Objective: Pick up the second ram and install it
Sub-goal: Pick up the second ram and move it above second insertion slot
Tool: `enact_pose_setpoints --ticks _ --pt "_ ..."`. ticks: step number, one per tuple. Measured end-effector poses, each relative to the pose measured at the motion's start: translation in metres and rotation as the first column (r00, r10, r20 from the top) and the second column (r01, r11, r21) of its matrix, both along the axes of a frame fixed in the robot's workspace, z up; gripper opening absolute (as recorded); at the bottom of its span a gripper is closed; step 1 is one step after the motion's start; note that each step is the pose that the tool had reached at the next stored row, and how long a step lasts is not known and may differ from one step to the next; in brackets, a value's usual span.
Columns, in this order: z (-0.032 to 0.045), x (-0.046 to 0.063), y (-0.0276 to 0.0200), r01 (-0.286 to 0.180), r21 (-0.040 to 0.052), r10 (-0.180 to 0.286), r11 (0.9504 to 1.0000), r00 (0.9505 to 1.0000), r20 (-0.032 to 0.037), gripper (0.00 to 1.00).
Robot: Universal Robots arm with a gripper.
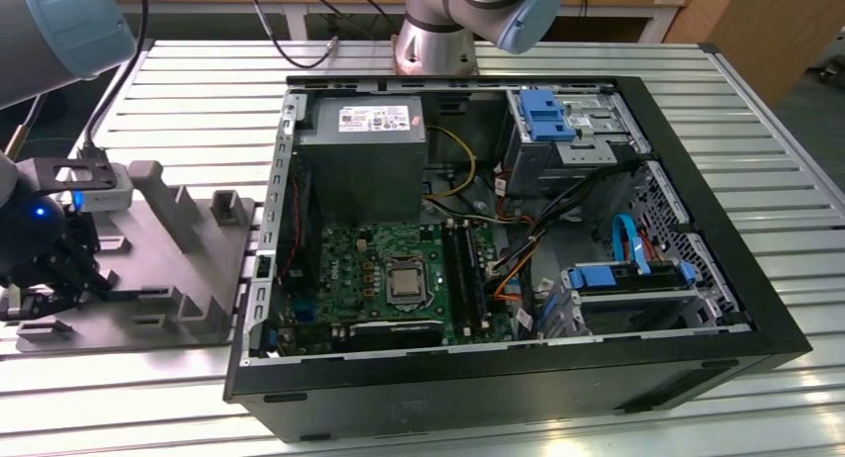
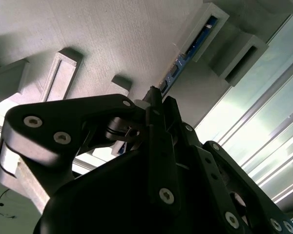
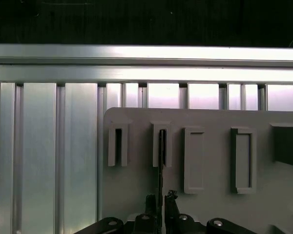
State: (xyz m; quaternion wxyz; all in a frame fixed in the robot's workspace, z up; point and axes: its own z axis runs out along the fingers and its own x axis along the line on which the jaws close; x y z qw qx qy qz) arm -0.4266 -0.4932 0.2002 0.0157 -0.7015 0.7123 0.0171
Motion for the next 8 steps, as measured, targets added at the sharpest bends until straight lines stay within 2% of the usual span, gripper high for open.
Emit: enact_pose_setpoints --ticks 8 --pt "0.0002 0.0 0.0 0.0 -0.0001 0.0 1.0 1.0 -0.0001 0.21"
